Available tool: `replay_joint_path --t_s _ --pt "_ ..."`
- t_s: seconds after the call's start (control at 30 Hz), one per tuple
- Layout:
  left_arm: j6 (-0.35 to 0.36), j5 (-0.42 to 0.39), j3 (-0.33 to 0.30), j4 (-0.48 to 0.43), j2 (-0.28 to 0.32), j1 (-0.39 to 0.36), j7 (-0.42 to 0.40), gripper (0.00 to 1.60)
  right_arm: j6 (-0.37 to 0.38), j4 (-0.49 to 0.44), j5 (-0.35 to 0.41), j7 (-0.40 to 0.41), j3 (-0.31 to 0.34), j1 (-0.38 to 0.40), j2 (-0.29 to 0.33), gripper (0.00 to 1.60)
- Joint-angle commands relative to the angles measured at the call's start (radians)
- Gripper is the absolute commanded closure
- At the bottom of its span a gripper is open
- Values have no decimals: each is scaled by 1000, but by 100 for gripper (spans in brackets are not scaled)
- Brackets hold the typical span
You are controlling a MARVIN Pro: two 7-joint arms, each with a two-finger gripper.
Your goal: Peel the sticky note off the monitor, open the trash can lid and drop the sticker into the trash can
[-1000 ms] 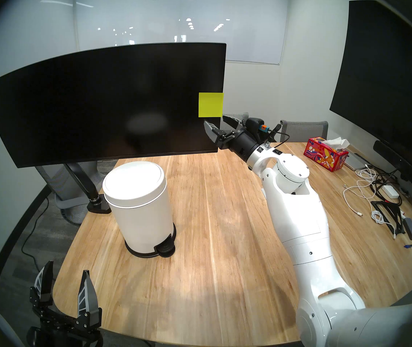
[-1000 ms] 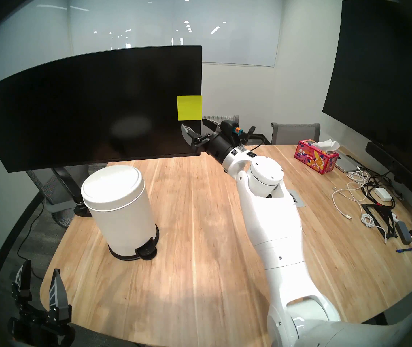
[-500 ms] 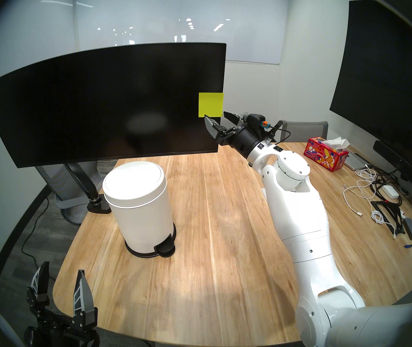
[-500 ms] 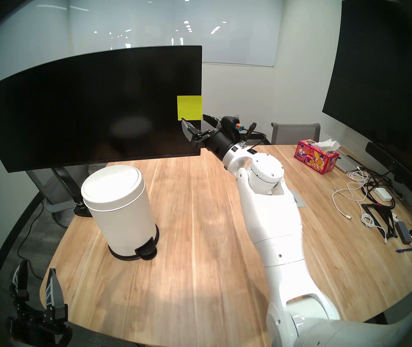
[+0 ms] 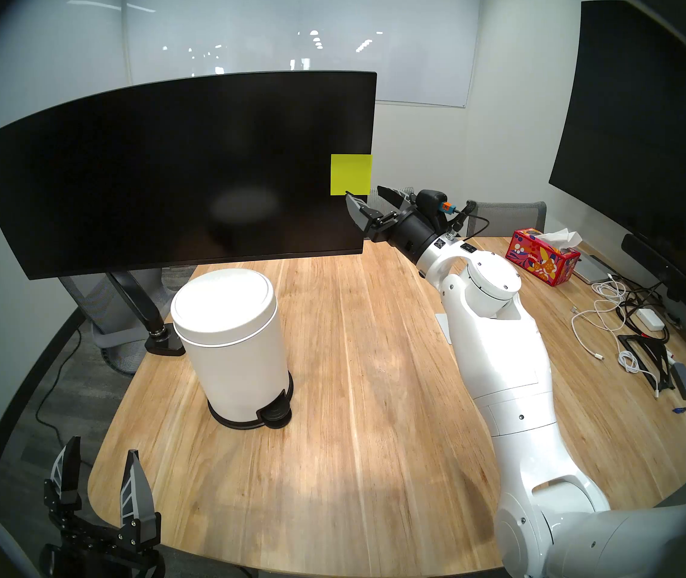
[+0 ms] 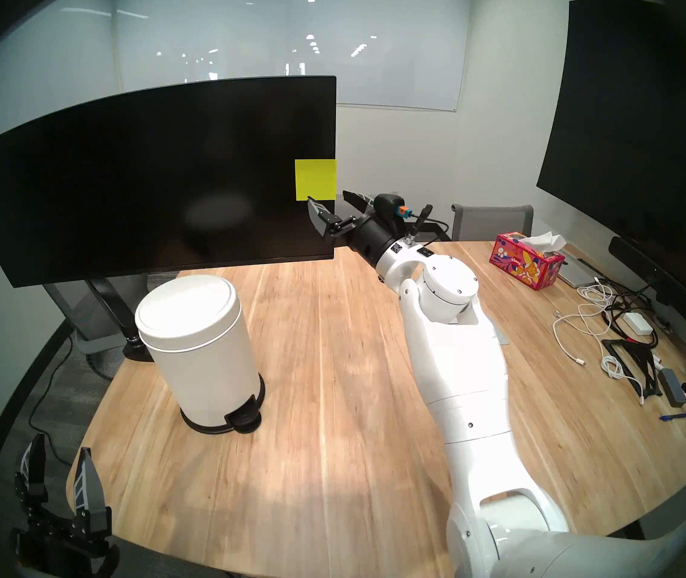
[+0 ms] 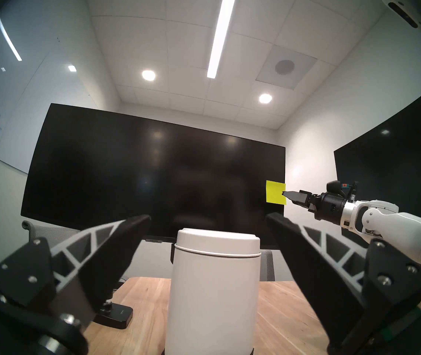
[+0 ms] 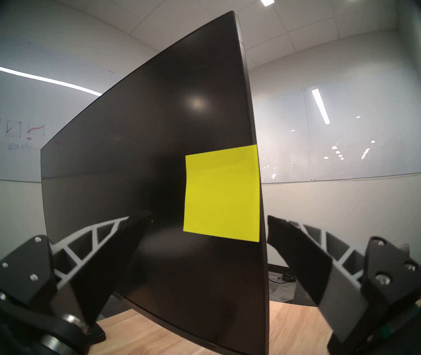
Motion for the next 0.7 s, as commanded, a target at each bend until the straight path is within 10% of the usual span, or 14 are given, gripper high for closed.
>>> replay_joint_path --t_s 0.0,0.67 --pt "-3 -5 -7 -20 -2 17 -88 0 -3 9 -3 -11 -5 48 -19 0" --pt "-3 -19 -12 -24 -9 27 -102 0 -6 33 7 -17 -7 58 -15 0"
